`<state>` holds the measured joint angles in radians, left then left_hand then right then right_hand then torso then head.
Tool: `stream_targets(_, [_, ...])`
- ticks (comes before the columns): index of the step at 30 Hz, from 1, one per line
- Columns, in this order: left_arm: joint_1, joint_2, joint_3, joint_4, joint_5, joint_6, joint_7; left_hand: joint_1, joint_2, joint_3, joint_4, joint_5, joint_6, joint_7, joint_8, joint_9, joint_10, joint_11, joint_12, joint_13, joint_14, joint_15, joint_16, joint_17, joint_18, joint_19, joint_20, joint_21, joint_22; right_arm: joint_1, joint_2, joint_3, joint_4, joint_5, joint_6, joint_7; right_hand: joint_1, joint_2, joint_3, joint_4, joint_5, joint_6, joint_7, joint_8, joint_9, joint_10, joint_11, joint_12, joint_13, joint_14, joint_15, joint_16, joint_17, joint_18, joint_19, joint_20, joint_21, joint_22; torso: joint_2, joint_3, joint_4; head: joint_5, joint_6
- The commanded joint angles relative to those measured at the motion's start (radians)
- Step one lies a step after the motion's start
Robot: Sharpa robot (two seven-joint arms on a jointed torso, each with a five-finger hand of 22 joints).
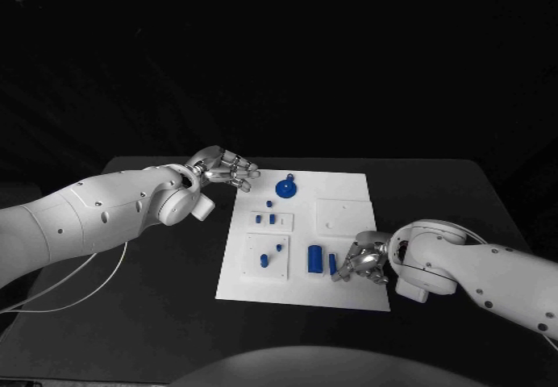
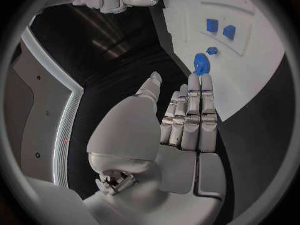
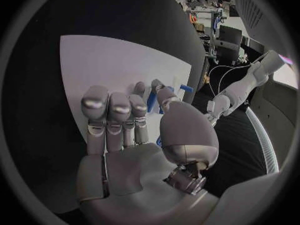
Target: Assemble the parts on the task board
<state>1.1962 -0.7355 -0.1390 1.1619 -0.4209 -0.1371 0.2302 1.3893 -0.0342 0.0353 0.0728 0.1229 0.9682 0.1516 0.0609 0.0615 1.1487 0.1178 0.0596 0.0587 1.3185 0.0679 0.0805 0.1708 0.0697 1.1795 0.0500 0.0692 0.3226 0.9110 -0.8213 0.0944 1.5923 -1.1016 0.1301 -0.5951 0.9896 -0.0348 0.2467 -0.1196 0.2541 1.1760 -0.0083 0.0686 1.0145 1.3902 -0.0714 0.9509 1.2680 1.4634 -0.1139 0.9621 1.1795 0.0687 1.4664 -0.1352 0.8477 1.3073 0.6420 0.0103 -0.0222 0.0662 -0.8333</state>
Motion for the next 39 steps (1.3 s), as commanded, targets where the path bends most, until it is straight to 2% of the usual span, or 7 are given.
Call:
stream_targets(1, [0.0,0.001,0.0,0.0,0.001,0.019,0.002,-0.004,0.004,-0.003,0.004,-0.002,-0.008,0.003,0.002,0.001,-0.008,-0.001,0.002,0.002,-0.005,0.0,0.003,0.002,-0.006,0.005,0.0,0.006,-0.001,-0.01,0.005,-0.009,-0.025,-0.027,0.036,-0.041,0.01,0.003,-0.001,-0.007,0.008,-0.007,0.0,-0.005,-0.004,0.002,0.0,0.001,0.0,0.003,-0.005,-0.001,0.002,-0.015,0.061,-0.005,-0.004,0.095,0.0,0.0002,-0.0006,0.0,0.0])
stream_targets(7, [0.0,0.0,0.0,-0.001,-0.001,0.02,0.001,-0.004,0.004,-0.003,0.004,-0.002,-0.008,0.003,0.002,0.001,-0.008,-0.001,0.002,0.002,-0.005,0.0,0.003,0.002,-0.006,0.005,0.0,0.006,-0.001,-0.01,0.013,-0.009,-0.035,-0.025,0.046,-0.042,0.012,0.002,-0.001,-0.014,0.028,-0.007,0.0,-0.005,-0.008,0.002,-0.001,0.0,0.0,0.003,-0.005,-0.002,0.001,-0.015,0.06,-0.005,-0.006,0.095,0.0,0.0006,-0.0003,0.001,0.001])
stream_targets(12, [0.0,-0.001,0.0,0.0,-0.002,0.02,0.001,-0.004,0.005,-0.003,0.002,-0.001,-0.004,0.002,0.003,0.001,-0.008,-0.001,0.002,0.001,-0.006,0.0,0.003,0.001,-0.007,0.004,0.001,0.006,-0.002,-0.011,0.012,-0.009,-0.03,-0.02,0.05,-0.029,0.019,-0.019,-0.009,-0.021,0.051,-0.003,0.0,-0.004,-0.012,0.002,0.0,-0.001,-0.001,0.003,-0.005,-0.001,0.002,-0.016,0.06,-0.005,-0.008,0.095,0.0,0.0007,-0.0012,0.003,0.002])
stream_targets(15, [0.0,-0.001,0.0,0.0,-0.002,0.02,0.001,-0.004,0.005,-0.003,0.002,-0.001,-0.004,0.002,0.003,0.001,-0.008,-0.001,0.002,0.001,-0.006,0.0,0.003,0.001,-0.007,0.004,0.001,0.006,-0.002,-0.013,0.008,-0.009,-0.022,-0.018,0.047,-0.015,0.044,-0.026,-0.051,-0.006,0.08,0.0,0.001,-0.004,-0.018,0.002,-0.001,0.0,0.0,0.003,-0.004,-0.002,0.003,-0.016,0.06,-0.005,-0.009,0.096,0.001,0.0007,-0.0012,0.003,0.002])
stream_targets(19, [0.0,-0.002,0.0,0.0,-0.002,0.02,0.001,-0.004,0.005,-0.003,0.002,-0.001,-0.004,0.002,0.003,0.001,-0.008,-0.001,0.002,0.001,-0.006,0.0,0.003,0.001,-0.007,0.004,0.001,0.006,-0.002,-0.015,0.0,-0.009,-0.008,-0.015,0.032,0.007,0.053,-0.039,-0.07,0.006,0.077,0.001,0.001,-0.004,-0.02,0.002,0.001,0.001,0.0,0.003,-0.004,-0.002,0.004,-0.016,0.06,-0.004,-0.009,0.097,0.001,0.001,-0.0015,0.004,0.001])
stream_targets(25, [0.0,-0.003,0.0,0.001,-0.003,0.019,0.001,-0.002,0.005,-0.003,0.001,-0.001,-0.005,0.003,0.003,0.001,-0.008,-0.001,0.002,0.001,-0.006,0.0,0.003,0.001,-0.007,0.004,0.0,0.006,-0.002,-0.017,-0.011,-0.009,0.006,-0.014,0.008,0.03,0.078,-0.067,-0.093,0.066,0.061,0.003,0.003,-0.004,-0.013,0.004,0.002,0.004,0.002,0.004,-0.004,-0.001,0.006,-0.015,0.061,-0.004,-0.007,0.097,0.0,0.0013,-0.0014,0.004,0.001])
stream_targets(39, [0.0,-0.003,0.0,0.0,-0.003,0.018,0.001,-0.002,0.005,-0.003,0.001,-0.001,-0.005,0.003,0.003,0.001,-0.008,-0.001,0.002,0.001,-0.006,0.0,0.003,0.001,-0.007,0.004,0.0,0.006,-0.002,-0.017,-0.031,-0.003,0.02,-0.005,0.0,0.061,0.107,-0.081,-0.138,0.11,0.03,0.003,0.006,-0.004,-0.002,0.004,0.003,0.001,0.001,0.004,-0.003,-0.003,0.005,-0.013,0.061,-0.003,-0.009,0.096,0.0,0.0005,-0.001,0.003,0.001])
